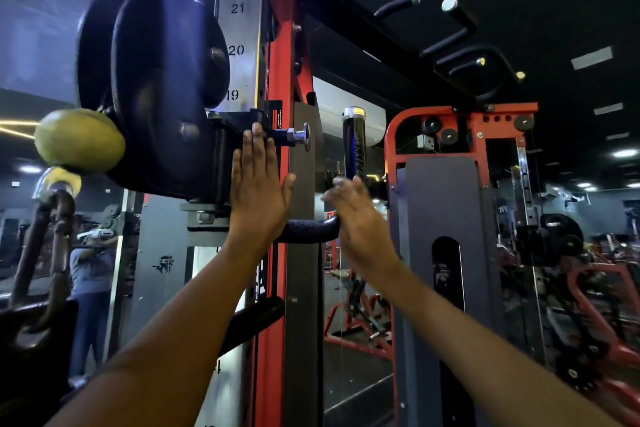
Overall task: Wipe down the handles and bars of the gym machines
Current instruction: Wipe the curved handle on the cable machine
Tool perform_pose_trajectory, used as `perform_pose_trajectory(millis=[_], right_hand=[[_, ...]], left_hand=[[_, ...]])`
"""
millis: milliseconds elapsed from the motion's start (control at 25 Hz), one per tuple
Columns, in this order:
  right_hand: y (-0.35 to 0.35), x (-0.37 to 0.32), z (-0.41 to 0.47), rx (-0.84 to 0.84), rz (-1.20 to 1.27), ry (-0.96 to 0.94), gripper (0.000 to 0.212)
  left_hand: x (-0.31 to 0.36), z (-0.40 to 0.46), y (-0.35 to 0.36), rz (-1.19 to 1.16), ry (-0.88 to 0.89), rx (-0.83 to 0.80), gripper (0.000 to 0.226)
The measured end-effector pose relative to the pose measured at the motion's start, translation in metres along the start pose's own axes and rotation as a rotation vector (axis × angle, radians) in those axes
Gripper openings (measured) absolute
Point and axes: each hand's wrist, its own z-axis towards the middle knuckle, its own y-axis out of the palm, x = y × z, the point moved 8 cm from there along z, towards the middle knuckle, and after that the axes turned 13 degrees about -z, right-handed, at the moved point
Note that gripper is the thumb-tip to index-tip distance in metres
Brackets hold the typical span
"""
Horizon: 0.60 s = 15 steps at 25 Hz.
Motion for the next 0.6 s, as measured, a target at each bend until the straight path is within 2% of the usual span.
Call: perform_pose_trajectory(millis=[80, 120, 240, 280, 400, 520, 600], right_hand=[[-0.004, -0.021, -0.021, -0.025, 0.130, -0.037, 0.032], [-0.013, -0.015, -0.018, 0.001, 0.211, 0.021, 0.034], [-0.046, 0.051, 0.041, 0.266, 0.318, 0.401, 0.038], [-0.049, 0.068, 0.067, 0.278, 0.302, 0.453, 0.042], [-0.015, 0.063, 0.093, 0.099, 0.281, 0.349, 0.058], [0.001, 0.038, 0.017, 0.174, 0.316, 0.422, 0.064], [0.006, 0.021, -0.042, 0.148, 0.327, 0.380, 0.064]], left_hand=[[0.000, 0.000, 0.000, 0.006, 0.004, 0.002, 0.069], [0.000, -0.001, 0.000, 0.002, 0.007, 0.006, 0.069], [0.001, -0.002, -0.001, 0.002, 0.012, 0.018, 0.069], [0.002, -0.002, -0.001, 0.004, 0.017, 0.020, 0.069], [0.002, -0.002, -0.001, 0.017, 0.014, 0.021, 0.069], [0.001, -0.004, -0.001, 0.027, 0.009, 0.025, 0.069], [0.003, -0.003, -0.001, 0.029, 0.024, 0.036, 0.069]])
